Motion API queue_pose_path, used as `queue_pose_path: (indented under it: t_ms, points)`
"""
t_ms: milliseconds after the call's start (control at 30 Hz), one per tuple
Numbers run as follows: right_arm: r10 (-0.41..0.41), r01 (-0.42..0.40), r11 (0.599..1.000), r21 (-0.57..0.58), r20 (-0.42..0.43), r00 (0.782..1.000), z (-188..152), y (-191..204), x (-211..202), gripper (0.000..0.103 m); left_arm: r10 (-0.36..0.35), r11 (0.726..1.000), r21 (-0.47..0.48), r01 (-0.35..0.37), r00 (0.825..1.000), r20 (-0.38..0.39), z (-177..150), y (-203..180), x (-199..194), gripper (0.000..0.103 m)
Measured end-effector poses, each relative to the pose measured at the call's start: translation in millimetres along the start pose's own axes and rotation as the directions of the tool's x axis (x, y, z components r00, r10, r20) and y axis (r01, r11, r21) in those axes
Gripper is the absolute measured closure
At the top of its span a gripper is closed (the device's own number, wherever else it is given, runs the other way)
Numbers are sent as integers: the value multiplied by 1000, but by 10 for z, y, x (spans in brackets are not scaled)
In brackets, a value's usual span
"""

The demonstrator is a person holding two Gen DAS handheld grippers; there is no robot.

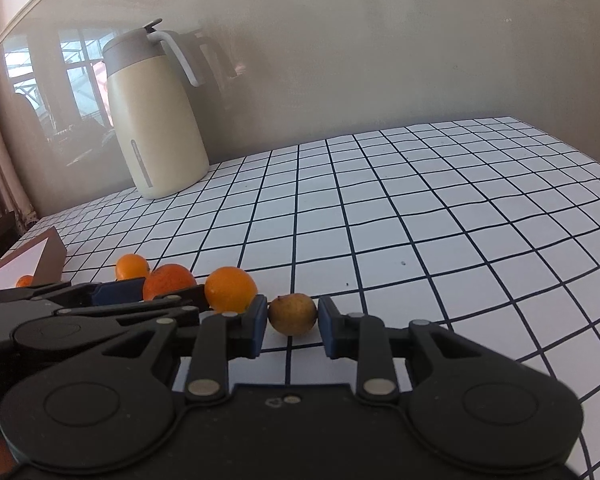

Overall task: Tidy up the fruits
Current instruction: 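Close the right gripper on the brown fruit while the left gripper closes on the orange, then carry the brown fruit with the right tool over the box while the left tool carries the orange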

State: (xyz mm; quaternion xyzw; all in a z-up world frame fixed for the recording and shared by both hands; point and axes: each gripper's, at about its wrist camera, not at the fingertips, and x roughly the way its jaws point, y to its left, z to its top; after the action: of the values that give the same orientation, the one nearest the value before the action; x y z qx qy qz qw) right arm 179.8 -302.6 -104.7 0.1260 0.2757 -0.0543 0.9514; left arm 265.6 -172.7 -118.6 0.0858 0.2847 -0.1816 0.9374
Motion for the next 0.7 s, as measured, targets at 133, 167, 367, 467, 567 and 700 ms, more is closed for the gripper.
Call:
queue_pose_path:
  t_ms: [133, 167, 367, 467, 567, 700]
  points:
    - [-1, 1, 1000, 3, -4, 1000, -1, -11, 8, 84, 11, 1000, -9, -11, 1000, 0, -11, -11, -9, 62]
    - [0, 0, 1000, 2, -5, 1000, 0, -7, 11, 84, 15, 1000, -13, -15, 1000, 2, -16, -7, -15, 62]
    - [4, -4, 1000, -14, 16, 1000, 15, 31, -33, 84, 38, 999, -36, -37, 999, 25, -138, 67, -145, 63]
    - [17, -17, 1000, -24, 22, 1000, 9, 52, -68, 84, 55, 997, -51, -53, 998, 37, -189, 150, -277, 63]
    - [38, -37, 999, -38, 26, 999, -12, 108, -116, 84, 77, 995, -60, -74, 996, 52, -252, 244, -464, 63]
    - [91, -88, 993, -75, 31, 995, -52, 275, -222, 84, 111, 992, -67, -107, 991, 70, -365, 361, -744, 63]
